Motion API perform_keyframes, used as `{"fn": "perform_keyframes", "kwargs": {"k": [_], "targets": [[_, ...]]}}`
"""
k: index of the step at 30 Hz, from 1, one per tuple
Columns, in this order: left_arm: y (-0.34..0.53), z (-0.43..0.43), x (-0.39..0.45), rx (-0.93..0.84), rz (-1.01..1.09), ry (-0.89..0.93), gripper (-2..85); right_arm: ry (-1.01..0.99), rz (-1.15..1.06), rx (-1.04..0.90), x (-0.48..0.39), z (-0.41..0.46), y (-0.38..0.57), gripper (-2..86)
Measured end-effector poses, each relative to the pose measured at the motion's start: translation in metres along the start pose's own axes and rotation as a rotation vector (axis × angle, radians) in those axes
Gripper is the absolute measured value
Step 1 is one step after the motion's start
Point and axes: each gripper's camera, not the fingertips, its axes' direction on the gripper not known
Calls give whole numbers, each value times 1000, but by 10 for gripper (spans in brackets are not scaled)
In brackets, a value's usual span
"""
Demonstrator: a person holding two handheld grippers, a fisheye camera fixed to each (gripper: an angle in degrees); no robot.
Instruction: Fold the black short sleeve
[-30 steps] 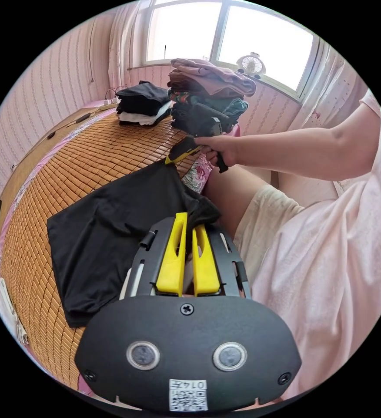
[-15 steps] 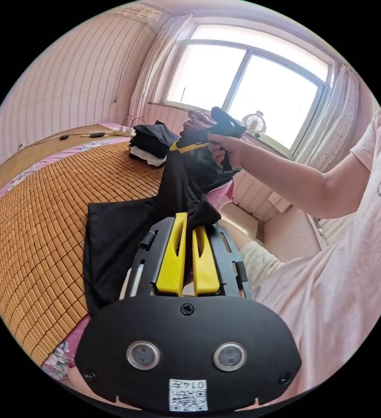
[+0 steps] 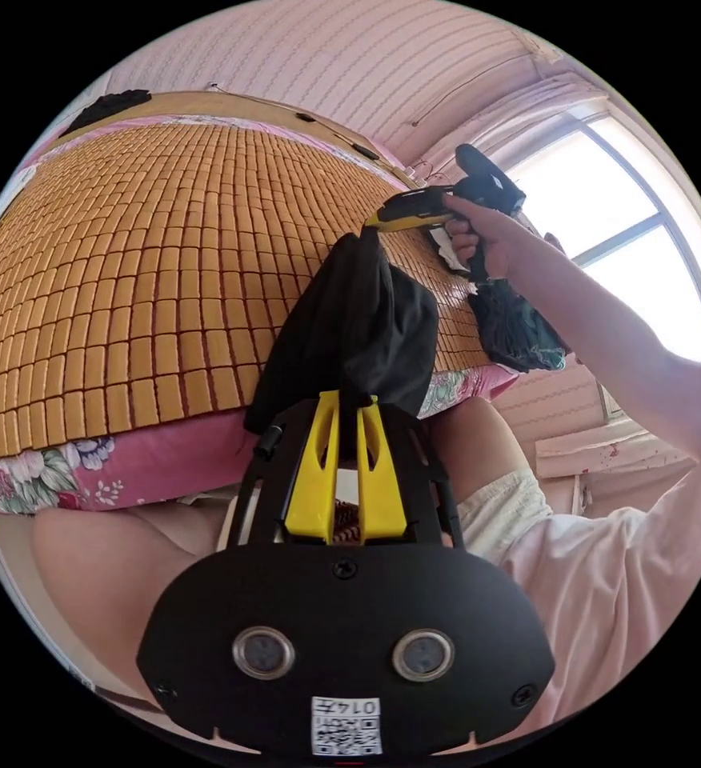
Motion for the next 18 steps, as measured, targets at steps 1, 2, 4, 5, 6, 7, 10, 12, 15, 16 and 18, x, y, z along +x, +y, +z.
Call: {"fn": "perform_keyframes", "kwargs": {"k": [1,2,4,5,6,7,10,12,15,16,18], "targets": [[-3,-3,-7,3,-33,-17,26,5,-11,19,-6,-5,-3,38],[-5,-6,-14,-3,-68,-43,28,9,-17,28,-9,-8,-3,44],[-10,-8,-22,-32,-99,-75,32,26,-38,49,-19,-20,-6,61],[-13,-8,-25,-55,-114,-93,35,28,-48,55,-21,-22,-6,62],[-15,-9,-25,-62,-115,-100,38,47,-76,58,-26,-26,-6,64],[-18,-11,-24,-67,-110,-119,44,85,-118,58,-32,-26,-5,65],[-27,-20,-16,-74,-75,-172,58,244,-220,8,-46,-12,-2,85],[-32,-22,-9,-68,-37,-187,71,292,-283,-34,-54,0,1,123],[-41,-14,1,-96,13,-192,105,301,-342,-75,-65,17,4,167],[-44,-7,4,-113,22,-185,117,290,-352,-82,-69,23,4,169],[-49,4,8,-141,24,-174,124,277,-357,-102,-75,33,4,164]]}}
